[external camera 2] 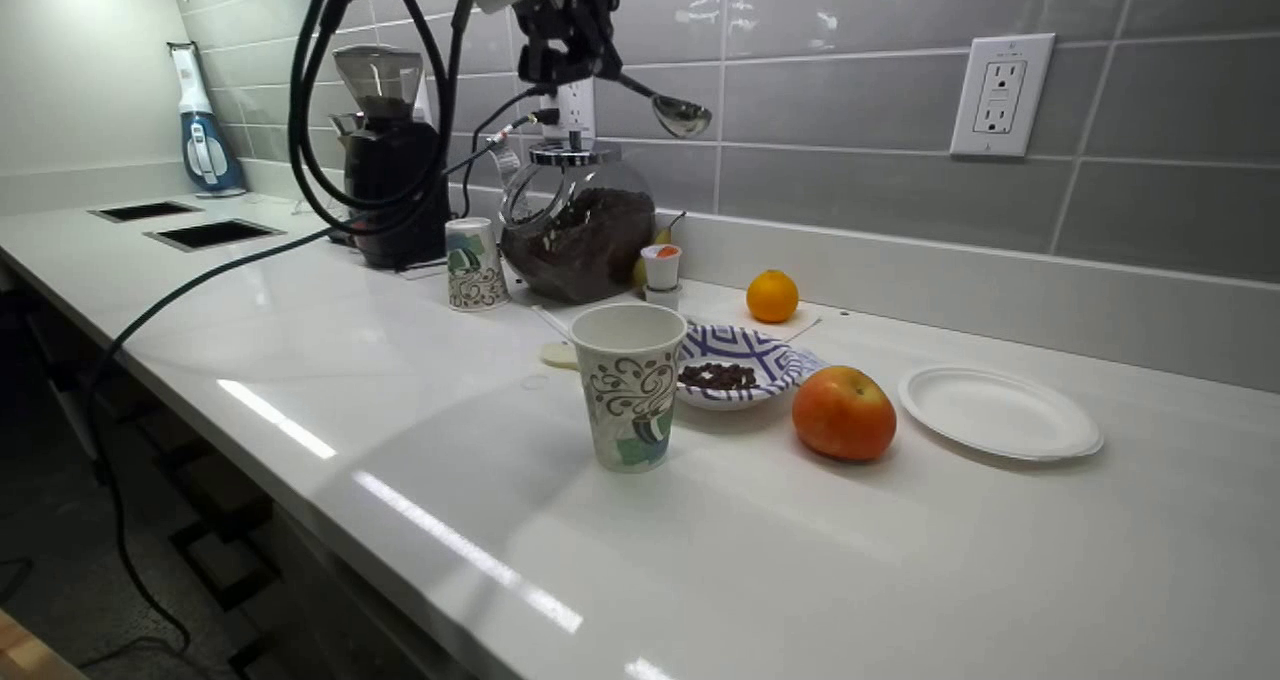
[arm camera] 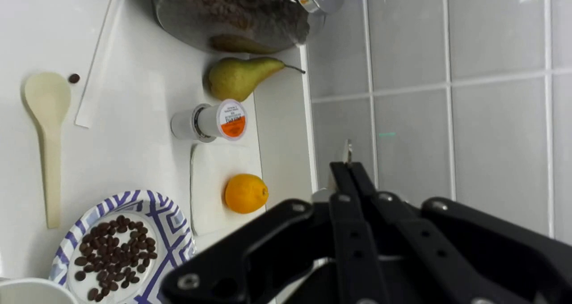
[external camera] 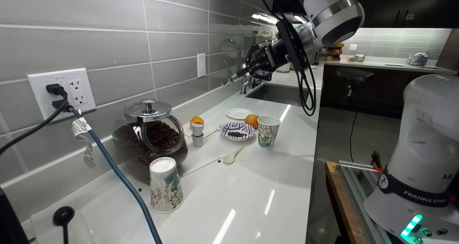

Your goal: Scoop some of the contents in the jar and pour them in the bowl

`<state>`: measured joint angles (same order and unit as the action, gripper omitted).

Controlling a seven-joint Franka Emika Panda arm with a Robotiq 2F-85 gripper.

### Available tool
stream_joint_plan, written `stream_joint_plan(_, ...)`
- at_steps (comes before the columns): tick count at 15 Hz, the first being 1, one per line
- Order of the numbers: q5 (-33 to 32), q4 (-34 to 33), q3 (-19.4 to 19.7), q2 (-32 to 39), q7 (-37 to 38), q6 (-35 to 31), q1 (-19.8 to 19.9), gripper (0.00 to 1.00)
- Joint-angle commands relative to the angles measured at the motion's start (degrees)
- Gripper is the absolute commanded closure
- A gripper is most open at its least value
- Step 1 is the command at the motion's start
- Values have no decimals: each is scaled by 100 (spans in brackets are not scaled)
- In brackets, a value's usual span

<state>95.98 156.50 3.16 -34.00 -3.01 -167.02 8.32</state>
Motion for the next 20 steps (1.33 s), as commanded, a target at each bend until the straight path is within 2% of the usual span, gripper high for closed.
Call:
stream_joint_plan(1, 904, -235, -79, 67, -469, -457, 146, 98)
stream_joint_plan(9, 2074, -609, -228, 762, -1281, -464, 593, 99)
stream_joint_plan(20, 1849, -1021, -259, 2343, -784, -689, 415, 99)
